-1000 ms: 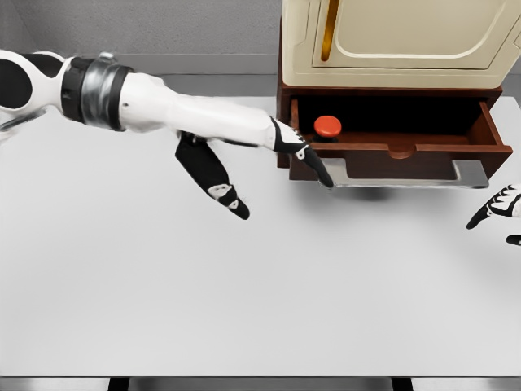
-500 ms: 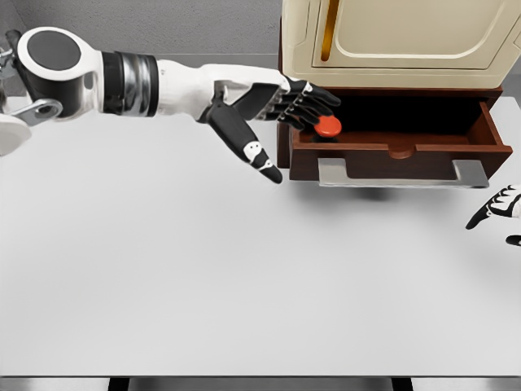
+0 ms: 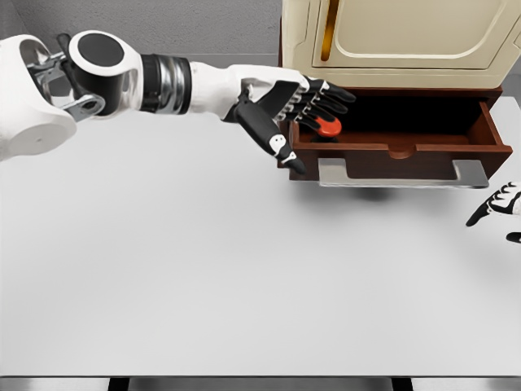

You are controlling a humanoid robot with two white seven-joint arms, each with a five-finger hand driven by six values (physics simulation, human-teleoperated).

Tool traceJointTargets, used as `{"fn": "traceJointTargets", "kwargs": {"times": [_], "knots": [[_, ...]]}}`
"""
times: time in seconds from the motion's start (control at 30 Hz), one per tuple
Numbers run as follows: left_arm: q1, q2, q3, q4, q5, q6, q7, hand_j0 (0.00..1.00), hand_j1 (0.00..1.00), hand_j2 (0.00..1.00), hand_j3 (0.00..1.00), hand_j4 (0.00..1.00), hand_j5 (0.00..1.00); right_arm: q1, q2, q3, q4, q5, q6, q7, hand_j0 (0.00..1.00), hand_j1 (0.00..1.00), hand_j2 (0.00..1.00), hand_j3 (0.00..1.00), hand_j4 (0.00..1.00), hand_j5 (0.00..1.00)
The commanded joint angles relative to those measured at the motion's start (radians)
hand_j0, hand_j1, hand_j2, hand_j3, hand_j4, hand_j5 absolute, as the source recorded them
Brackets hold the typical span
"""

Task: Put the switch into the drawer with left arm, and close the drawer with right arm

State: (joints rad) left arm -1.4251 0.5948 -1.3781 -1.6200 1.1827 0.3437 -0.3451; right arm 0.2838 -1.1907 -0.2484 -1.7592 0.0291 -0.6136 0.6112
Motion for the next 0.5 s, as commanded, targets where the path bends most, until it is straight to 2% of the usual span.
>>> {"fn": "traceJointTargets", "kwargs": {"times": [0.0, 0.27, 0.47], "knots": [[0.002, -0.007, 0.002, 0.023, -0.005, 0.0, 0.0, 1.0, 1.0, 1.0, 1.0, 1.0, 1.0, 0.0, -0.001, 0.001, 0.0, -0.006, 0.003, 0.0, 0.68, 0.68, 0.68, 0.68, 0.68, 0.68], [0.017, -0.046, -0.001, 0.068, -0.014, 0.001, 0.005, 1.0, 1.0, 1.0, 1.0, 1.0, 1.0, -0.002, -0.001, 0.004, 0.0, -0.006, 0.003, 0.0, 0.68, 0.68, 0.68, 0.68, 0.68, 0.68], [0.035, -0.087, -0.002, 0.104, -0.054, 0.001, 0.006, 1.0, 1.0, 1.0, 1.0, 1.0, 1.0, -0.002, -0.001, 0.006, 0.0, -0.006, 0.003, 0.0, 0.68, 0.68, 0.68, 0.68, 0.68, 0.68]]}}
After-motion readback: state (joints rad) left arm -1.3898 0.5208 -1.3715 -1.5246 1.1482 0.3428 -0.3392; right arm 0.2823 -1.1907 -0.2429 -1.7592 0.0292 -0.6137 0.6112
